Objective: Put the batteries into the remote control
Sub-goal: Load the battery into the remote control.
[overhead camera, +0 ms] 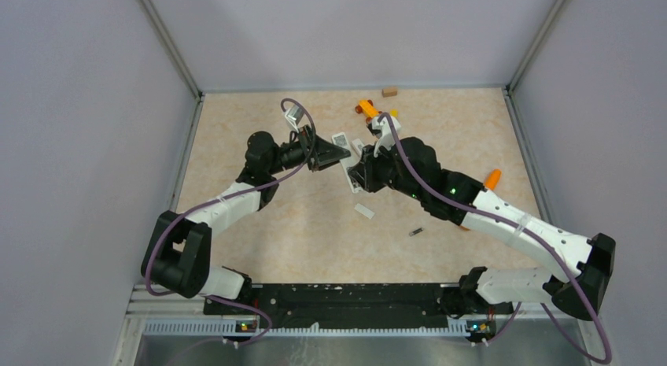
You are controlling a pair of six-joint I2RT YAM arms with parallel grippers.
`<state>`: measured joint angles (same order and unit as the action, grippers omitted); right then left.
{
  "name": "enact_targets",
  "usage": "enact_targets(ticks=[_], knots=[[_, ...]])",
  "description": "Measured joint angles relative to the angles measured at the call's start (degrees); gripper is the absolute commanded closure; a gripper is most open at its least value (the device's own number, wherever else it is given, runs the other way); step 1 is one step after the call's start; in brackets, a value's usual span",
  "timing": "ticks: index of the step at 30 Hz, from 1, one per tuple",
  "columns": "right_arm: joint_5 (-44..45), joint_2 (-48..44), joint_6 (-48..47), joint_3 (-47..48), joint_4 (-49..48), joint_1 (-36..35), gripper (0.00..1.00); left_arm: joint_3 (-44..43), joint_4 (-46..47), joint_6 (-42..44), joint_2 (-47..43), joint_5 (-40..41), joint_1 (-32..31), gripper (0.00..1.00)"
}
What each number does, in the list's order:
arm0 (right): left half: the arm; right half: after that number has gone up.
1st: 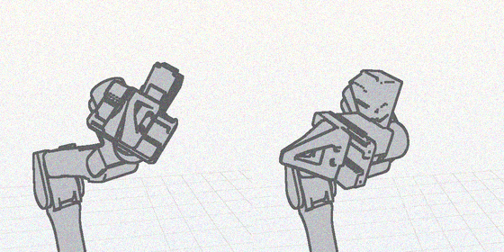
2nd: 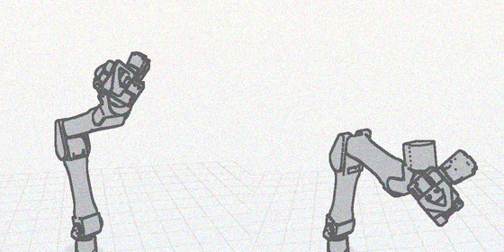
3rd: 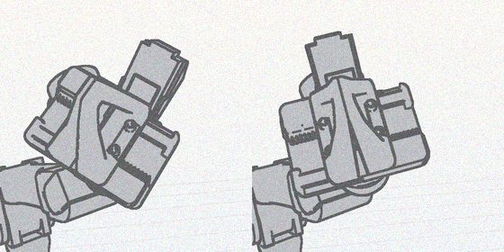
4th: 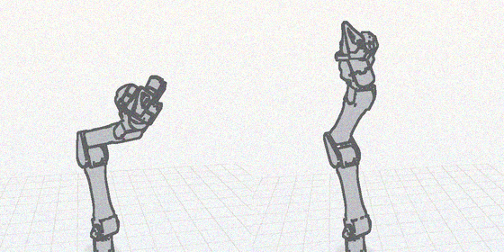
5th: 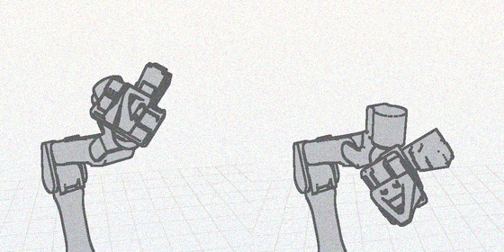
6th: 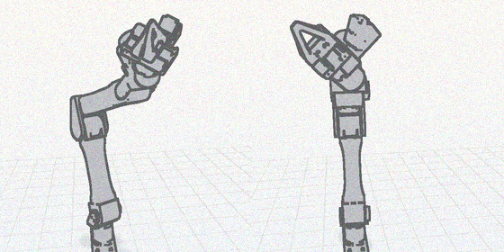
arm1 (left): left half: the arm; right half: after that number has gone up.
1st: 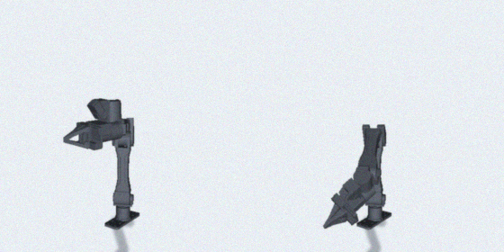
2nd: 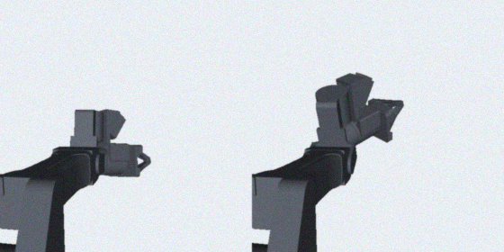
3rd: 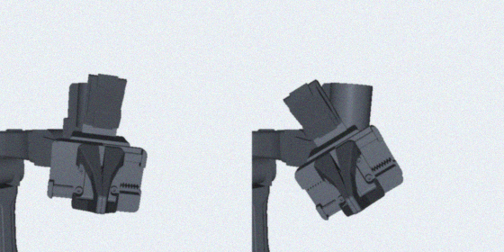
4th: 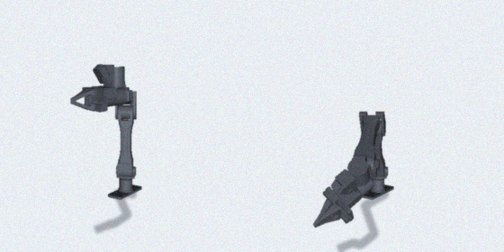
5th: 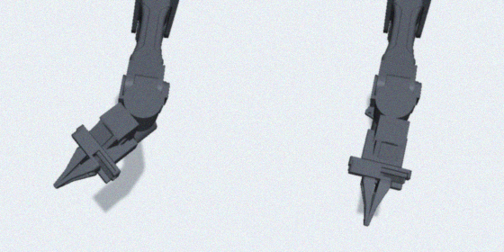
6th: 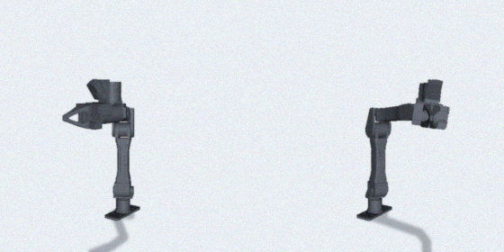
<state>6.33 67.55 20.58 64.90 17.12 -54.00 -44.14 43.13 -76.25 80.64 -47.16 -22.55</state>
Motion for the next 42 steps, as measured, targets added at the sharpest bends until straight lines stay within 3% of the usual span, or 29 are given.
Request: enact_targets(ticks=[11,17,20,24,29,36,42], knots=[[0.2,-1.1,3.2,2.0,4.3,-0.2,0.57,0.0,0.7,-0.4,0.0,0.1,0.0,1.00],[2.1,-1.9,6.3,7.4,7.3,-0.2,0.21,0.0,0.7,-0.4,0.0,0.1,0.2,1.00],[4.1,-2.7,8.3,9.0,9.3,-0.2,0.11,0.0,0.7,-0.2,-0.5,0.4,0.3,1.00],[5.2,-6.1,13.1,6.4,7.1,-0.1,0.10,0.2,0.7,0.1,-2.4,1.7,0.4,1.00],[5.0,-12.0,27.5,-2.4,0.4,0.2,0.14,0.4,1.2,0.3,-5.2,3.3,0.4,1.00],[4.1,-12.5,46.8,-10.1,-5.9,0.2,0.14,0.4,2.4,0.5,-6.8,5.3,0.5,1.00],[3.9,-11.9,53.5,-12.1,-10.8,0.2,0.12,0.4,4.2,-0.8,-6.8,6.6,0.7,1.00]])
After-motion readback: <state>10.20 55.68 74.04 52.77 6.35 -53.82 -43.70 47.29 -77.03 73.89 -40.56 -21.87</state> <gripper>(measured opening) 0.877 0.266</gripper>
